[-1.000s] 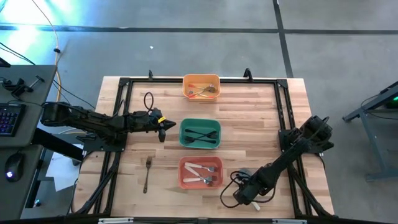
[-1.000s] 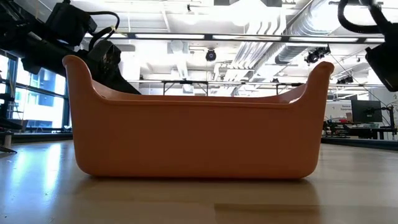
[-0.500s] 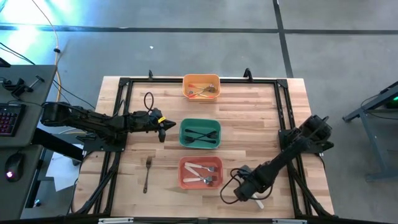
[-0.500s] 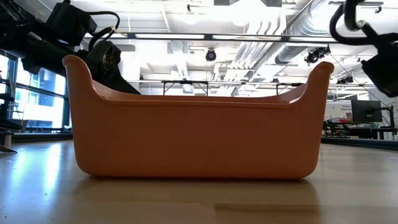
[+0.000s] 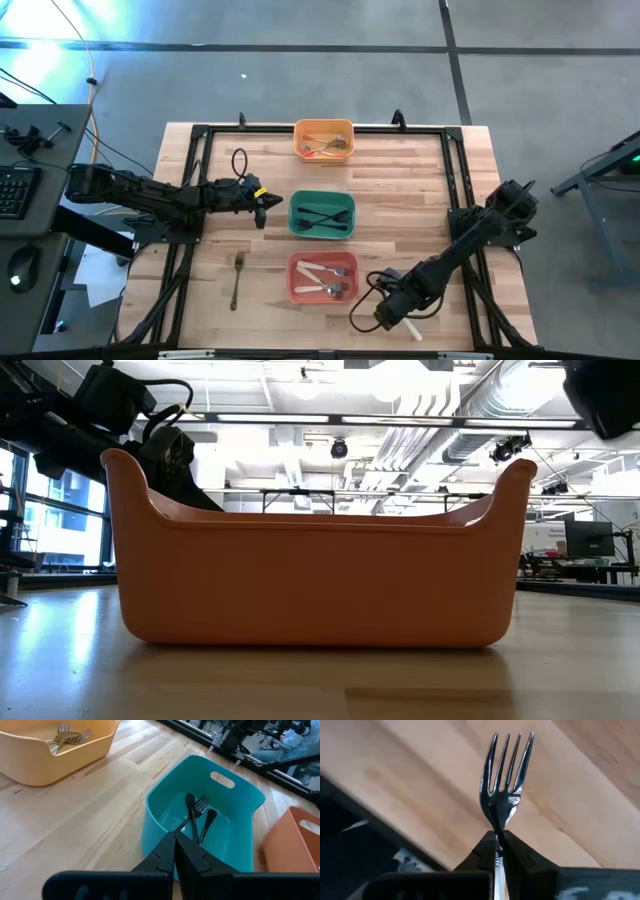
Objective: Sort silverware by color (type)
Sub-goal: Put the white fork into the orange bin
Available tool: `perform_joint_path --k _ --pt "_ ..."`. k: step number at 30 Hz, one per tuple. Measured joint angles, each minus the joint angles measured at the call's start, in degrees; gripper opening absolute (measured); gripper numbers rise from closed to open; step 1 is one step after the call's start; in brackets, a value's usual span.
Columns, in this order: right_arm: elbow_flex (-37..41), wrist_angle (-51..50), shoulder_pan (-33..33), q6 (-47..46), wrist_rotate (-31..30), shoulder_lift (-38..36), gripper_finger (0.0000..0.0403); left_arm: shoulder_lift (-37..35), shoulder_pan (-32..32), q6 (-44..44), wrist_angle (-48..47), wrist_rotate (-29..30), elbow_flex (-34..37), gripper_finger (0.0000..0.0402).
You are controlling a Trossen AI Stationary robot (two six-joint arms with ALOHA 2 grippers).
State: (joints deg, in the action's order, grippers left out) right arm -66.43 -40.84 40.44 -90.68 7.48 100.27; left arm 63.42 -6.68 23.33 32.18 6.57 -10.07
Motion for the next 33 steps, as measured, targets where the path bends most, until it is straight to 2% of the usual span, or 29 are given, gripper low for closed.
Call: perform_joint_path --k 5,10,14,18,23,27,33 --pt "-7.4 -6.9 -1.6 5.3 -0.1 -0.3 0.0000 0.0 0.0 0.1 -0.2 0.0 0.0 0.0000" --pt "-18.1 -14.2 -5.4 15.6 -0.3 -0.4 0.0000 0.0 0.0 0.6 -0.2 0.0 0.0 0.0000" --pt "-23.1 -16.8 -10.7 24.7 -5.3 -0.5 0.0000 0.0 0.0 0.6 -0.2 0.0 0.0 0.0000" --pt "-23.5 -14.2 -17.5 34.2 -7.3 0.1 0.0000 0.0 0.0 1.7 -0.2 -0.2 0.0 0.0000" --pt "-23.5 -3.2 -23.8 44.1 -7.4 4.0 0.0000 0.0 0.0 1.4 -1.0 -0.2 0.0 0.0000" --pt "-23.5 4.3 -26.3 46.8 -5.4 7.6 0.0000 0.0 0.0 1.1 -3.0 -0.2 0.0 0.0000" --pt "-23.5 4.8 -26.8 50.3 -3.0 12.6 0.0000 0.0 0.0 1.5 -4.4 -0.2 0.0 0.0000"
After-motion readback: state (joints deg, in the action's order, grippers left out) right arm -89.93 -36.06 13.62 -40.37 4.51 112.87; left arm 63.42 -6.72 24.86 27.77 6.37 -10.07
